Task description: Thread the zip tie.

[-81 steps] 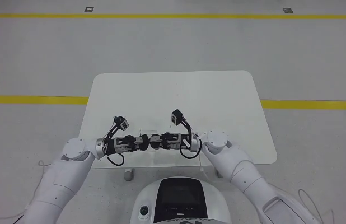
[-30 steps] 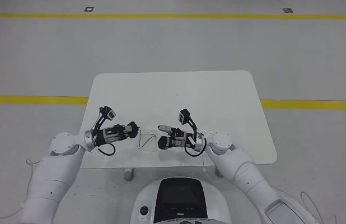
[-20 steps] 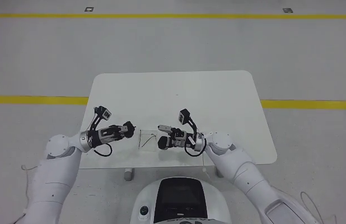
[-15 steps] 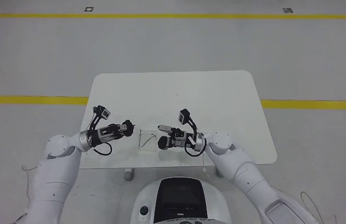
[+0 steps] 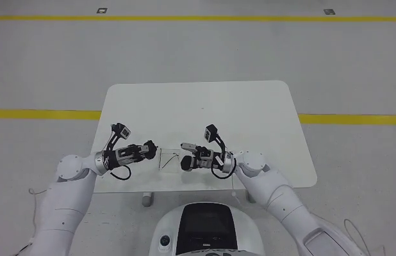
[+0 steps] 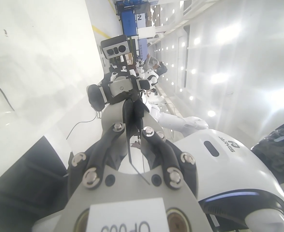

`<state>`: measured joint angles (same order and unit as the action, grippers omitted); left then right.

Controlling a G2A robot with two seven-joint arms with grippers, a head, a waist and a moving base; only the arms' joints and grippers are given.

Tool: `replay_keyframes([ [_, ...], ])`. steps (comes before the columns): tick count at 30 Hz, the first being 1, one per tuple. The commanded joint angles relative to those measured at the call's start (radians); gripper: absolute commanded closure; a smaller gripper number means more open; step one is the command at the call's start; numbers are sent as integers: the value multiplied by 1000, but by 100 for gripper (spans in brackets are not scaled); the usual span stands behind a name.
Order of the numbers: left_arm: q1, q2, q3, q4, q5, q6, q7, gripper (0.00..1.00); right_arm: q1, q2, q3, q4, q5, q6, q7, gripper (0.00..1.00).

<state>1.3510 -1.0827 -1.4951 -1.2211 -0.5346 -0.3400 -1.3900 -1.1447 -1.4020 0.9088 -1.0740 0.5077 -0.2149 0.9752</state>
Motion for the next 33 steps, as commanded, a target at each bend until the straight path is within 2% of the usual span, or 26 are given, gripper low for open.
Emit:
replay_keyframes([
  [1, 0, 0, 0, 0, 0, 0, 0, 100, 0, 0, 0, 0, 0, 0, 0, 0],
  [3, 3, 0, 8, -13, 13, 6, 17, 100, 0, 0, 0, 0, 0, 0, 0, 0],
  [5, 7, 4, 10, -29, 22, 4, 0, 100, 0, 0, 0, 0, 0, 0, 0, 0],
  [8, 18, 22, -2, -43, 11, 3, 0, 100, 0, 0, 0, 0, 0, 0, 0, 0],
  [12, 37, 63, -41, -57, 2, 0, 0, 100, 0, 0, 0, 0, 0, 0, 0, 0],
  [16, 74, 119, -75, -90, -9, 0, 0, 100, 0, 0, 0, 0, 0, 0, 0, 0],
  [19, 101, 157, -83, -112, -44, 0, 0, 100, 0, 0, 0, 0, 0, 0, 0, 0],
  [22, 119, 188, -72, -136, -77, 0, 0, 100, 0, 0, 0, 0, 0, 0, 0, 0],
  [29, 119, 188, -72, -136, -77, 0, 0, 100, 0, 0, -1, -2, -6, 2, -6, 0],
  [33, 119, 188, -72, -136, -77, 0, 0, 100, 28, 1, -32, -45, -138, 75, -84, 0],
])
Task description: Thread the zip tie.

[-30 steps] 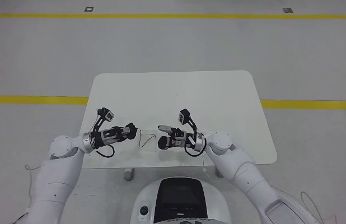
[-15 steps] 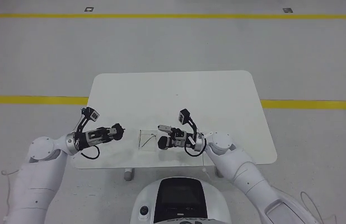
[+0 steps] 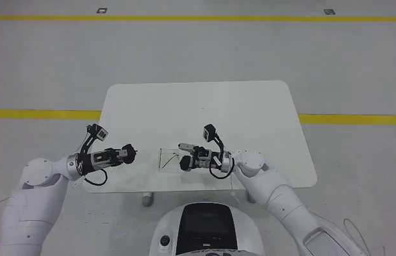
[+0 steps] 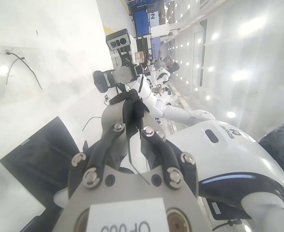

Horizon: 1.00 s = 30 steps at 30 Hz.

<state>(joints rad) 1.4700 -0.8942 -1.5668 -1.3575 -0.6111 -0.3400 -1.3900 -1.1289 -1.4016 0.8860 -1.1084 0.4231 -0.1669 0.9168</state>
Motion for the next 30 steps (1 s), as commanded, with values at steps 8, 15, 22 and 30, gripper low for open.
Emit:
replay_keyframes([
  [8, 0, 0, 0, 0, 0, 0, 0, 100, 119, -22, -113, -28, -270, 232, -133, 0],
  [15, 0, 0, 0, 0, 0, 0, 0, 100, 206, -72, -215, 41, -317, 304, -184, 0],
  [22, 0, 0, 0, 0, 0, 0, 0, 100, 224, -90, -234, 85, -308, 250, -189, 0],
  [30, 0, 0, 0, 0, 0, 0, 0, 100, 227, -93, -252, 45, -364, 282, -215, 0],
])
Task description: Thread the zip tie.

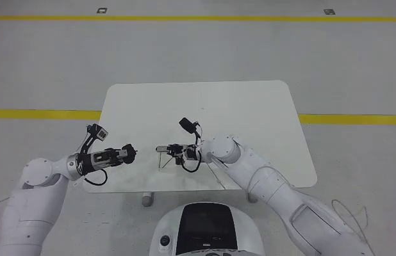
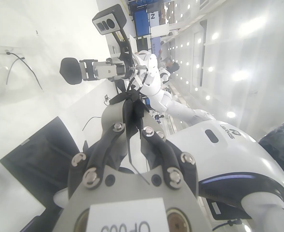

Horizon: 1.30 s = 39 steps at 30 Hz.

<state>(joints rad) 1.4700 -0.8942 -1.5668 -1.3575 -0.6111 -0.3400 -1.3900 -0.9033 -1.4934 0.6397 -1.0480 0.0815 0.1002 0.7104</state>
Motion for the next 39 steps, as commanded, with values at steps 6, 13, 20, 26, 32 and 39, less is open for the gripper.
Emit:
replay_keyframes([
  [6, 0, 0, 0, 0, 0, 0, 0, 100, 46, -32, -65, -19, -76, 127, -10, 0],
  [13, 0, 0, 0, 0, 0, 0, 0, 100, 95, -88, -123, 86, -66, 149, -16, 0],
  [20, 0, 0, 0, 0, 0, 0, 0, 100, 107, -126, -135, 168, -44, 97, -56, 42],
  [26, 0, 0, 0, 0, 0, 0, 0, 100, 113, -149, -144, 211, -69, 70, -103, 56],
  [32, 0, 0, 0, 0, 0, 0, 0, 100, 116, -179, -157, 272, -69, 46, -113, 60],
  [39, 0, 0, 0, 0, 0, 0, 0, 100, 126, -214, -171, 344, -84, 35, -140, 64],
])
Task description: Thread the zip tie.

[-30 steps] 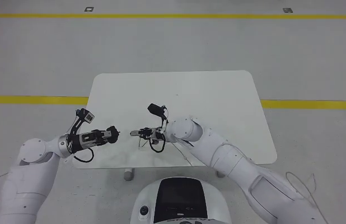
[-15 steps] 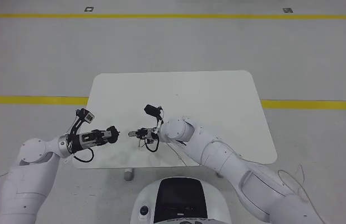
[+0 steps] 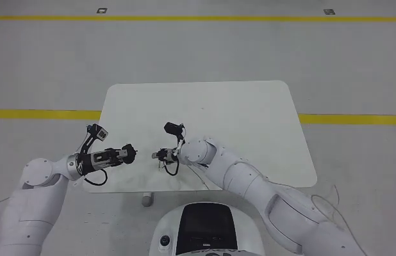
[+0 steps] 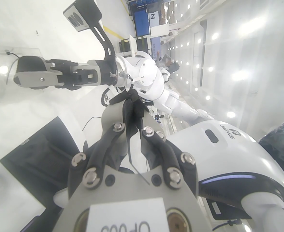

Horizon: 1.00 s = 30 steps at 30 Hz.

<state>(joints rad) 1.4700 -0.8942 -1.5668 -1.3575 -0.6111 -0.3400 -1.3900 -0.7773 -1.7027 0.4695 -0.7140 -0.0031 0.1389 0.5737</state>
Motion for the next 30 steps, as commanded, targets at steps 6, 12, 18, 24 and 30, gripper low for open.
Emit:
replay_keyframes([
  [6, 0, 0, 0, 0, 0, 0, 0, 100, 2, -28, -2, 63, -9, -36, -21, 67],
  [12, 0, 0, 0, 0, 0, 0, 0, 100, 2, -47, 1, 106, -16, -76, -37, 68],
  [18, 0, 0, 0, 0, 0, 0, 0, 100, 1, -65, 8, 144, -29, -116, -75, 69],
  [24, 0, 0, 0, 0, 0, 0, 0, 100, 4, -85, 11, 188, -33, -131, -72, 69],
  [30, 0, 0, 0, 0, 0, 0, 0, 100, 8, -105, 16, 228, -38, -147, -78, 68],
])
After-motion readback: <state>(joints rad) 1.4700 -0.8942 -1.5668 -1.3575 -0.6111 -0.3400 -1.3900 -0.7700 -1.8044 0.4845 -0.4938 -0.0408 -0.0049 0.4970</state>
